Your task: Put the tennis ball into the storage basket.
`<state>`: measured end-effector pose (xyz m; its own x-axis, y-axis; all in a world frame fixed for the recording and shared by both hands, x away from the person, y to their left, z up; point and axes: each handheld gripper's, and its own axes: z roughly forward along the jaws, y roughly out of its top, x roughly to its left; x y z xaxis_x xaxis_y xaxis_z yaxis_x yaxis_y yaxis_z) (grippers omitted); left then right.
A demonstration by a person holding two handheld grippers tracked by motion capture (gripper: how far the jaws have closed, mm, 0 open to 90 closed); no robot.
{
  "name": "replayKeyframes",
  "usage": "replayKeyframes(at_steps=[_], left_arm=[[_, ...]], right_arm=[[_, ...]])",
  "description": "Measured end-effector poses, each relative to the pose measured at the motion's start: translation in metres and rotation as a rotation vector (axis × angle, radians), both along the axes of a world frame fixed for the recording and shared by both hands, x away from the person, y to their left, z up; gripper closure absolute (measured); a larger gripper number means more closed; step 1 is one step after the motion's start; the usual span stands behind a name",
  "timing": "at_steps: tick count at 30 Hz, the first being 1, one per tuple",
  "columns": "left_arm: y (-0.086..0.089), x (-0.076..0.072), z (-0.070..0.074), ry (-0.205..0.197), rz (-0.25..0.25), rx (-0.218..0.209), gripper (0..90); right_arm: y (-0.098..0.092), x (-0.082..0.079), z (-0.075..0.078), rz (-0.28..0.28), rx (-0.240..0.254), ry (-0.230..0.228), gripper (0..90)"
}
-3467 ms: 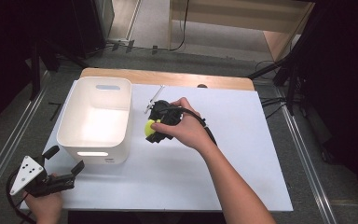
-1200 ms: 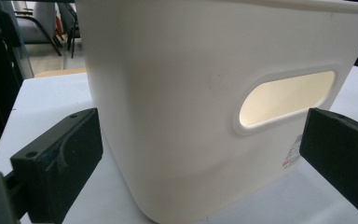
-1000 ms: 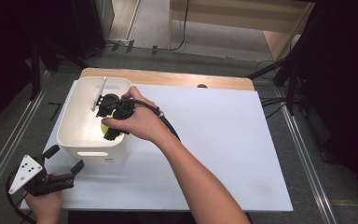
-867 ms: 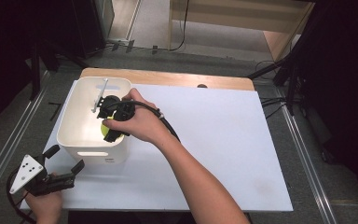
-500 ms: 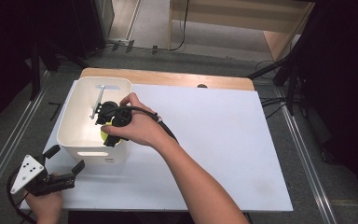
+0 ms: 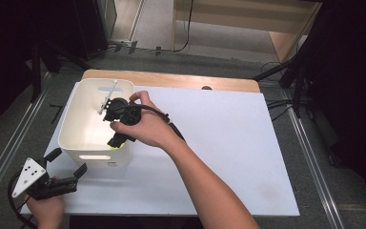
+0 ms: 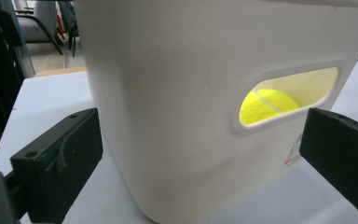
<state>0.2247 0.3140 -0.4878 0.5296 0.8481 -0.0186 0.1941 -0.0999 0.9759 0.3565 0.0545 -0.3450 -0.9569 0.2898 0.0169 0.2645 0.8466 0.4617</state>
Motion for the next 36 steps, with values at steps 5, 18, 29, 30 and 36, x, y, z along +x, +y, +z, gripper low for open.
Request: replayKeyframes(at_steps=[5,18,29,30,36], left_arm=[[0.0,0.0,0.0,0.002,0.001,-0.001,0.0],[0.001,0.0,0.0,0.001,0.001,-0.011,0.0],[0.001,0.0,0.0,0.003,0.002,-0.007,0.0],[0.001,0.0,0.0,0.003,0.004,-0.008,0.0],[0.002,-0.001,0.0,0.001,0.001,-0.009,0.0]], right_arm=[[-0.009,0.0,-0.001,-0.003,0.008,-0.004,9.7],[-0.042,-0.006,-0.004,-0.079,0.09,-0.015,1.0],[-0.074,-0.013,-0.022,-0.152,0.121,-0.038,0.0],[-0.078,-0.013,-0.023,-0.162,0.127,-0.04,0.0],[-0.099,-0.019,-0.03,-0.189,0.168,-0.042,0.0]])
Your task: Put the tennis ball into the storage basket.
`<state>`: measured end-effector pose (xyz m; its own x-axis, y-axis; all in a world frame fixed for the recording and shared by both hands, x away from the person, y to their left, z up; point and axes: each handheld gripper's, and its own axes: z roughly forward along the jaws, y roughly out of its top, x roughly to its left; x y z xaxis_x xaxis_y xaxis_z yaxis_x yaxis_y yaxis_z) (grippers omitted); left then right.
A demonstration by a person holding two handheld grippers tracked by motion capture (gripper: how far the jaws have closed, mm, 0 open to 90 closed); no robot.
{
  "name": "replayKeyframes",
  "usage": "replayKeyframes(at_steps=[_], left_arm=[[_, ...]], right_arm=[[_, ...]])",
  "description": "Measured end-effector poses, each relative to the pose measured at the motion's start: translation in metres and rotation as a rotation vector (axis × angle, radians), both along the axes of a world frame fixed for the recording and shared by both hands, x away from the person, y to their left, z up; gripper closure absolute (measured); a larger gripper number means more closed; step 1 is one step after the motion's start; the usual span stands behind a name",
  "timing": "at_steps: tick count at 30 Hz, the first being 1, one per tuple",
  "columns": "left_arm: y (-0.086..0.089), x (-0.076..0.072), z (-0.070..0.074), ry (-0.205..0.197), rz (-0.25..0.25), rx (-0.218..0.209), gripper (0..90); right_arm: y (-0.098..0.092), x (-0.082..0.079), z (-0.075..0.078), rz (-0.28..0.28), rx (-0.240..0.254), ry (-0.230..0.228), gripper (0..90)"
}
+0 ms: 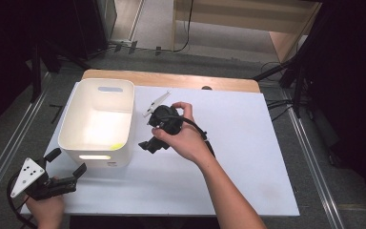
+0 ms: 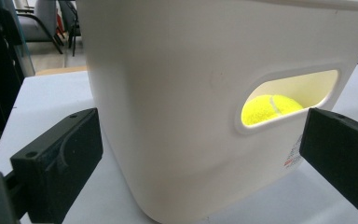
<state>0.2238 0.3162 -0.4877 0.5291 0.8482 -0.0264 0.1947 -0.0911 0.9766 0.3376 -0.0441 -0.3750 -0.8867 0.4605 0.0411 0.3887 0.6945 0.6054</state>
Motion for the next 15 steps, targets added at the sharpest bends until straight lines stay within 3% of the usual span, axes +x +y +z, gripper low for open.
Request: replayKeyframes(at_steps=[15], left_arm=[[0.0,0.0,0.0,0.002,0.003,0.003,0.0]], right_arm=[[-0.053,-0.018,-0.04,-0.082,0.045,-0.005,0.0]])
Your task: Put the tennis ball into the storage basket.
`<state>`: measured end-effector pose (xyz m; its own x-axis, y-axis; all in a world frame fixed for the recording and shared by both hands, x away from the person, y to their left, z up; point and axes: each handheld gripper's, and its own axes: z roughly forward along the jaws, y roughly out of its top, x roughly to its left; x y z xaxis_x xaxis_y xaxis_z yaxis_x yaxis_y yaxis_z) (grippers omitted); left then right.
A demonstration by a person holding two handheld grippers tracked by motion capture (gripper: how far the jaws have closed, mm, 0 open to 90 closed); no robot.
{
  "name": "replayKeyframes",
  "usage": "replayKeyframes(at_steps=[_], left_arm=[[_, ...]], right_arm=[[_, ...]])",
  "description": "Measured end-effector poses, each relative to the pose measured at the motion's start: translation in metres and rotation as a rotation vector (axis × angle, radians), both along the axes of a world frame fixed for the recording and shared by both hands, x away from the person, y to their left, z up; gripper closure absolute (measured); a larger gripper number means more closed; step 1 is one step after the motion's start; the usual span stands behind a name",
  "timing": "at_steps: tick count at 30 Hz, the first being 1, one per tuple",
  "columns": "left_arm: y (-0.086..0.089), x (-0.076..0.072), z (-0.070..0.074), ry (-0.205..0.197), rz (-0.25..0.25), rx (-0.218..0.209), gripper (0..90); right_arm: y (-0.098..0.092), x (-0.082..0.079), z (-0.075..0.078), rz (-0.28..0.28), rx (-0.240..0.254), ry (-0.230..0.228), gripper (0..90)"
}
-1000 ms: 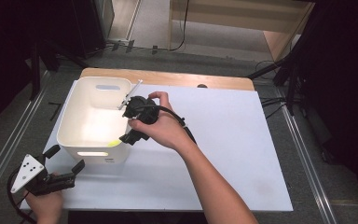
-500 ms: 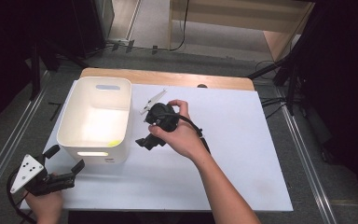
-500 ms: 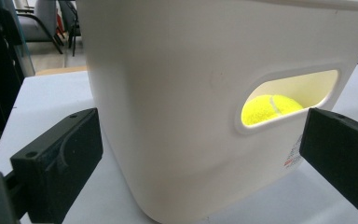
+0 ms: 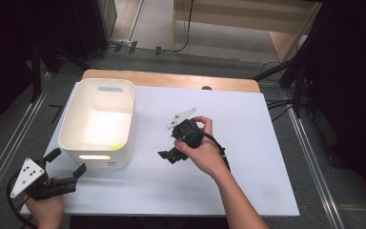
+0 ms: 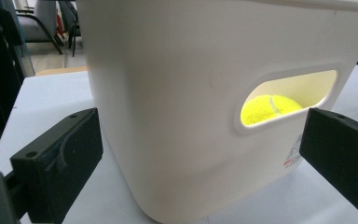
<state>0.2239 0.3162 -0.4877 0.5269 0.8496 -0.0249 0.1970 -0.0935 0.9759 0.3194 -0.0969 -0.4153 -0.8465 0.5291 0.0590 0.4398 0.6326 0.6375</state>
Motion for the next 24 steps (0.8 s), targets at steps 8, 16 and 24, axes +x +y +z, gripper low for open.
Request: replayKeyframes(at_steps=[8,16,24], left_arm=[[0.0,0.0,0.0,-0.002,-0.002,-0.003,0.0],[-0.001,0.0,0.0,-0.002,-0.001,-0.001,0.0],[0.0,-0.001,0.0,-0.001,-0.002,0.0,0.0]], right_arm=[[-0.026,-0.009,-0.009,-0.061,0.04,-0.012,0.0],[-0.047,-0.017,-0.014,-0.089,0.064,-0.034,0.0],[-0.065,-0.024,-0.022,-0.115,0.09,-0.039,0.0]])
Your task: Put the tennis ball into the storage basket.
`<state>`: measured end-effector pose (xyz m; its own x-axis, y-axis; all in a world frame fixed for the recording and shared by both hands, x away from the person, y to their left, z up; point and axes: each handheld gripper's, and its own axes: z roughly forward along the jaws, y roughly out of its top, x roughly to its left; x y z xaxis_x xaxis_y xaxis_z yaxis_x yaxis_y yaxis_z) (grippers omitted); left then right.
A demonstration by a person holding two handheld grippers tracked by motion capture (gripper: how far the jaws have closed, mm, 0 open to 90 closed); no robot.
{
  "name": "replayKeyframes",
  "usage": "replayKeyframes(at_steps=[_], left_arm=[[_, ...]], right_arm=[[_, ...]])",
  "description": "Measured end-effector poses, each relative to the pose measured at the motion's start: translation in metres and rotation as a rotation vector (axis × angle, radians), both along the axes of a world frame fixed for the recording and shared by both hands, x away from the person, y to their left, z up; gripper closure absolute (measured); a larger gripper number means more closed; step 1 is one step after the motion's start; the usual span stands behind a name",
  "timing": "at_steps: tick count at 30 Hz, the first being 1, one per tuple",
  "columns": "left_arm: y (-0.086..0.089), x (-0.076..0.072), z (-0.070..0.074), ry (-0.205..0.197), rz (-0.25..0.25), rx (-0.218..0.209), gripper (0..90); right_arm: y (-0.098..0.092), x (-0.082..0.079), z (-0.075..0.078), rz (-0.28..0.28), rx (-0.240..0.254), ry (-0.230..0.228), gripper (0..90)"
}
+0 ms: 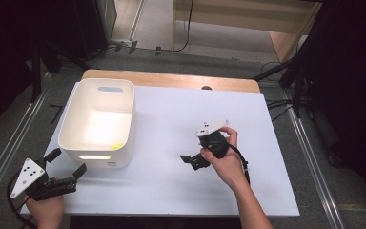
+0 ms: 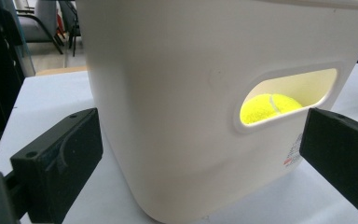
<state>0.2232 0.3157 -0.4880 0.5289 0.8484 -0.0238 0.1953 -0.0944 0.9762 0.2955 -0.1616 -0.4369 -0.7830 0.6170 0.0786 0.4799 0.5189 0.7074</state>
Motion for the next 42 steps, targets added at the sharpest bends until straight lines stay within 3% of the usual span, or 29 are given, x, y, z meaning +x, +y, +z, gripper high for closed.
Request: replayKeyframes(at_steps=[14,42], left_arm=[[0.001,0.0,0.0,0.001,0.003,0.002,0.0],[-0.002,0.0,0.0,0.002,0.011,0.027,0.0]], right_arm=[[-0.037,-0.016,-0.002,-0.044,0.05,-0.028,0.0],[-0.13,-0.059,-0.04,-0.221,0.162,-0.049,0.0]])
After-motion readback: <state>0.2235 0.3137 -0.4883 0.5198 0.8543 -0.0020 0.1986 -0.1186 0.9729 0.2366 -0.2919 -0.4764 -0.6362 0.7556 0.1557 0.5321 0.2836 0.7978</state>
